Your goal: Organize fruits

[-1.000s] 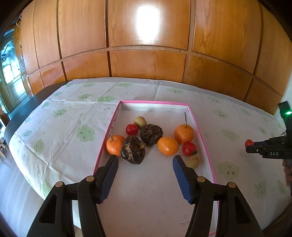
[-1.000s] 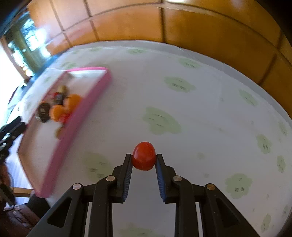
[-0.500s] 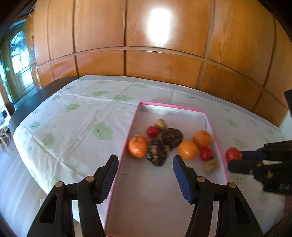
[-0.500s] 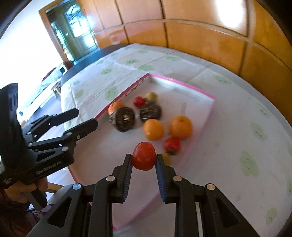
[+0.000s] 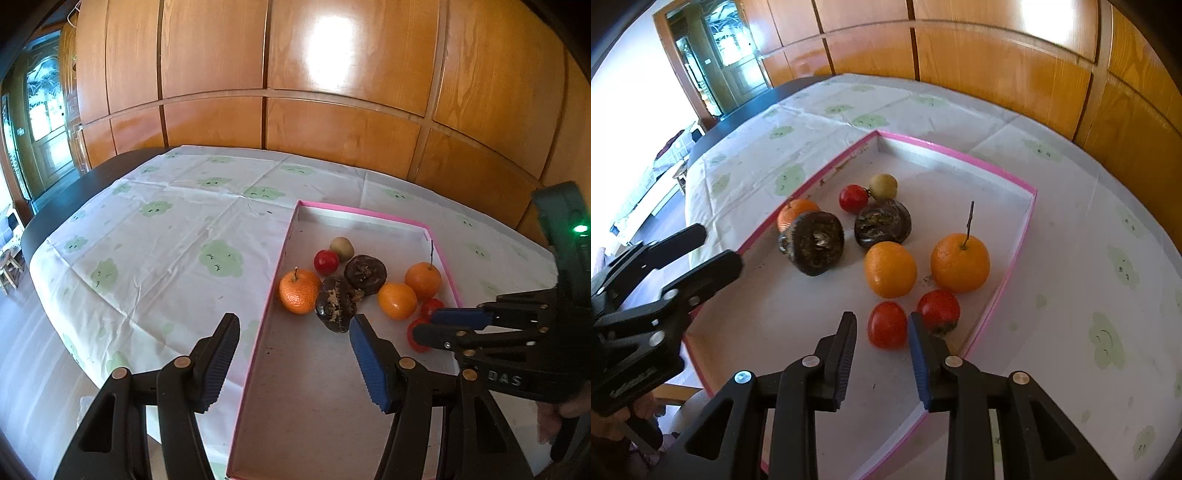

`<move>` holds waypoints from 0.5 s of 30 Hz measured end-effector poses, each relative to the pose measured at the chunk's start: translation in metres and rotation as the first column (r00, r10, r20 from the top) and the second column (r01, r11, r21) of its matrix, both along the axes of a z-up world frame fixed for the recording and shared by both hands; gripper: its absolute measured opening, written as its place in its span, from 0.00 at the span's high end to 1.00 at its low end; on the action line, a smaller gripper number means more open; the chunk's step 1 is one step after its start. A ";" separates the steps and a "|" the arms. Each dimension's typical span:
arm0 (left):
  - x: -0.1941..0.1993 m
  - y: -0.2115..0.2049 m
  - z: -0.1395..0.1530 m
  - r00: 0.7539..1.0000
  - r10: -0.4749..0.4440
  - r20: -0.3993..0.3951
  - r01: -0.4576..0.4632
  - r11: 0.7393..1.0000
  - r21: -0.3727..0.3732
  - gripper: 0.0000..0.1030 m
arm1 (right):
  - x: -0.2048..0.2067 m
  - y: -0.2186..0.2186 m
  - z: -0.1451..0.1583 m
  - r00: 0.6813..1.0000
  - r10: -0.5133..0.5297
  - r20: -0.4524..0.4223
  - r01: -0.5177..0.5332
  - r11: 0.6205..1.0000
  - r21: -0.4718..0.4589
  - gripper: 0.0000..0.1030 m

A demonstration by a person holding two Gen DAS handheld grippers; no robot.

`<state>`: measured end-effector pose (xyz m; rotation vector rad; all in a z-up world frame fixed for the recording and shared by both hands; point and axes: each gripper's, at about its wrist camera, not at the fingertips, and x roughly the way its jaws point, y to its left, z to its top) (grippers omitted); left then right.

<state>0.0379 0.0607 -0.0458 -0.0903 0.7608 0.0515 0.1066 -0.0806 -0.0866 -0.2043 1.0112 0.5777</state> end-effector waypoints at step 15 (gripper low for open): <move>-0.008 -0.012 0.005 1.000 -0.027 0.011 0.027 1.000 0.009 0.36 | -0.028 0.000 0.009 0.996 -0.059 0.073 0.056 0.998 0.030 0.72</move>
